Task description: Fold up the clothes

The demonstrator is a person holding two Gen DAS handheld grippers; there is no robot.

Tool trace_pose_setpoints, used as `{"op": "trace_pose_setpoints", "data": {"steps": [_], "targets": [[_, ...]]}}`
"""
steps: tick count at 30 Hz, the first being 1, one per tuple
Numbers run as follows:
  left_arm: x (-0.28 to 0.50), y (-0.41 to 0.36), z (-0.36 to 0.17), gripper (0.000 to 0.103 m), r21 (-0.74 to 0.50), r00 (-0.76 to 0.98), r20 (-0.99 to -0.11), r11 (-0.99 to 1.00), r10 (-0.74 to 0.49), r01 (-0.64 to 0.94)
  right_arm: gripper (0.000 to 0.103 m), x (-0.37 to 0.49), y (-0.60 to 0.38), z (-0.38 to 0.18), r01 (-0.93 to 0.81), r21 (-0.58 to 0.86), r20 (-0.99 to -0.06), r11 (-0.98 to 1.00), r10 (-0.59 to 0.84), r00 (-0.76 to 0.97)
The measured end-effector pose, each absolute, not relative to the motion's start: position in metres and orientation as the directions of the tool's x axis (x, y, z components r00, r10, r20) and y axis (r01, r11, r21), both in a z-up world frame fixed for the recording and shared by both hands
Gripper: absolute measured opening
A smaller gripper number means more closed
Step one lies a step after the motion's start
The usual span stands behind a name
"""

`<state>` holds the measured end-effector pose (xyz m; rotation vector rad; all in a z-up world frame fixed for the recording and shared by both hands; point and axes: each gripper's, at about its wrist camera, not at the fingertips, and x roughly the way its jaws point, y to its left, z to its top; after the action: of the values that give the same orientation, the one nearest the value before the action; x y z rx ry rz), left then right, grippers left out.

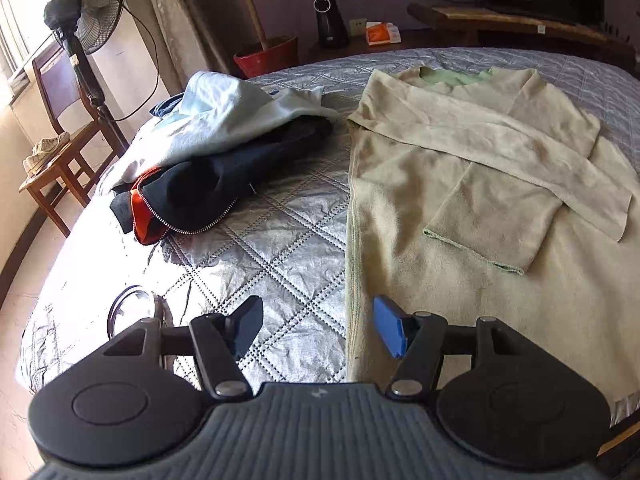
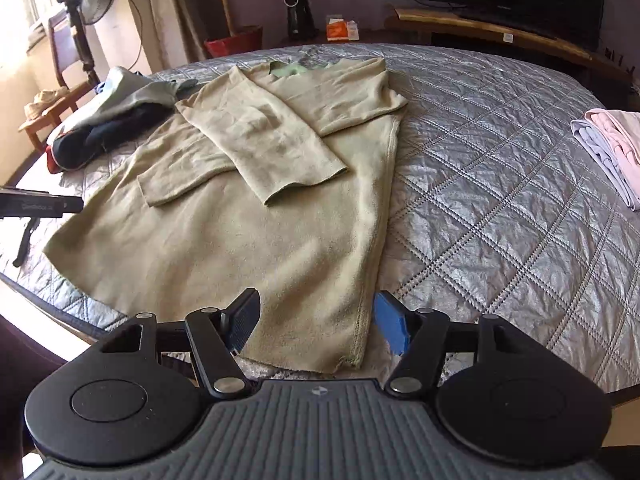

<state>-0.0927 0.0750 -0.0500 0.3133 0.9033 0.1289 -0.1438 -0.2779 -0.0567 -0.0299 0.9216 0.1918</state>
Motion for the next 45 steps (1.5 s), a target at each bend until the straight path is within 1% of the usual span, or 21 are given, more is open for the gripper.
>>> {"op": "trace_pose_setpoints", "data": {"steps": [3,6,8,9,11,14,16,18,21,24,28,31,32,33,34,35,36,40,41,43,45], "targets": [[-0.106,0.061,-0.062,0.06,0.404,0.597,-0.752,0.911,0.279,0.083,0.07,-0.153,-0.277,-0.055,-0.191,0.021,-0.813,0.981,0.128,0.568],[-0.113,0.085,-0.058,0.062,0.377,0.569,-0.756,0.926,0.324,-0.028,0.069,-0.16,-0.287,-0.052,-0.159,0.026,-0.827,0.987,0.11,0.551],[-0.115,0.107,-0.053,0.061,0.326,0.542,-0.768,0.937,0.341,-0.127,0.069,-0.161,-0.299,-0.049,-0.115,0.078,-0.821,0.99,0.129,0.557],[-0.114,0.121,-0.049,0.057,0.274,0.526,-0.782,0.942,0.334,-0.191,0.069,-0.162,-0.305,-0.046,-0.098,0.124,-0.807,0.988,0.157,0.57],[-0.114,0.158,-0.042,0.057,0.091,0.51,-0.824,0.946,0.248,-0.312,0.069,-0.163,-0.317,-0.04,-0.065,0.22,-0.773,0.973,0.214,0.597],[-0.114,0.199,-0.047,0.062,-0.232,0.506,-0.863,0.896,-0.009,-0.379,0.069,-0.158,-0.337,-0.036,0.01,0.356,-0.733,0.935,0.272,0.624],[-0.112,0.21,-0.053,0.061,-0.342,0.499,-0.859,0.853,-0.114,-0.394,0.07,-0.152,-0.347,-0.041,0.053,0.44,-0.724,0.896,0.319,0.611],[-0.111,0.209,-0.054,0.066,-0.35,0.504,-0.855,0.85,-0.119,-0.393,0.07,-0.146,-0.354,-0.047,0.088,0.498,-0.719,0.863,0.354,0.598],[-0.106,0.199,-0.057,0.071,-0.345,0.495,-0.858,0.87,-0.14,-0.351,0.07,-0.138,-0.358,-0.056,0.113,0.526,-0.731,0.843,0.379,0.568],[-0.103,0.191,-0.057,0.079,-0.331,0.492,-0.859,0.885,-0.139,-0.328,0.069,-0.135,-0.359,-0.057,0.103,0.533,-0.723,0.84,0.389,0.571],[-0.102,0.191,-0.058,0.082,-0.339,0.498,-0.856,0.876,-0.137,-0.342,0.064,-0.131,-0.358,-0.054,0.073,0.528,-0.711,0.846,0.393,0.582],[-0.1,0.189,-0.059,0.09,-0.351,0.497,-0.855,0.873,-0.151,-0.339,0.064,-0.128,-0.352,-0.054,0.035,0.522,-0.717,0.852,0.416,0.559],[-0.099,0.188,-0.06,0.095,-0.354,0.496,-0.854,0.874,-0.158,-0.332,0.059,-0.128,-0.349,-0.055,0.028,0.513,-0.726,0.858,0.417,0.548],[-0.098,0.186,-0.061,0.098,-0.356,0.493,-0.854,0.877,-0.165,-0.323,0.051,-0.127,-0.346,-0.056,0.02,0.502,-0.735,0.865,0.414,0.536],[-0.097,0.184,-0.061,0.1,-0.352,0.49,-0.856,0.882,-0.167,-0.315,0.048,-0.127,-0.343,-0.058,0.013,0.49,-0.745,0.872,0.411,0.525],[-0.096,0.182,-0.062,0.101,-0.342,0.488,-0.858,0.886,-0.16,-0.312,0.037,-0.126,-0.34,-0.059,0.005,0.478,-0.755,0.878,0.408,0.514],[-0.095,0.181,-0.062,0.101,-0.341,0.488,-0.858,0.886,-0.158,-0.314,0.03,-0.126,-0.34,-0.059,0.006,0.482,-0.754,0.876,0.411,0.512],[-0.092,0.181,-0.062,0.101,-0.376,0.495,-0.849,0.869,-0.184,-0.322,0.033,-0.129,-0.345,-0.057,0.021,0.516,-0.734,0.856,0.429,0.526],[-0.092,0.181,-0.062,0.098,-0.406,0.5,-0.839,0.857,-0.214,-0.316,0.036,-0.129,-0.347,-0.057,0.028,0.519,-0.734,0.854,0.429,0.527],[-0.092,0.181,-0.062,0.094,-0.443,0.507,-0.825,0.843,-0.25,-0.305,0.056,-0.129,-0.348,-0.059,0.041,0.519,-0.741,0.854,0.426,0.519],[-0.09,0.18,-0.063,0.095,-0.451,0.51,-0.822,0.838,-0.254,-0.308,0.057,-0.13,-0.345,-0.06,0.027,0.505,-0.742,0.863,0.418,0.523]]}}
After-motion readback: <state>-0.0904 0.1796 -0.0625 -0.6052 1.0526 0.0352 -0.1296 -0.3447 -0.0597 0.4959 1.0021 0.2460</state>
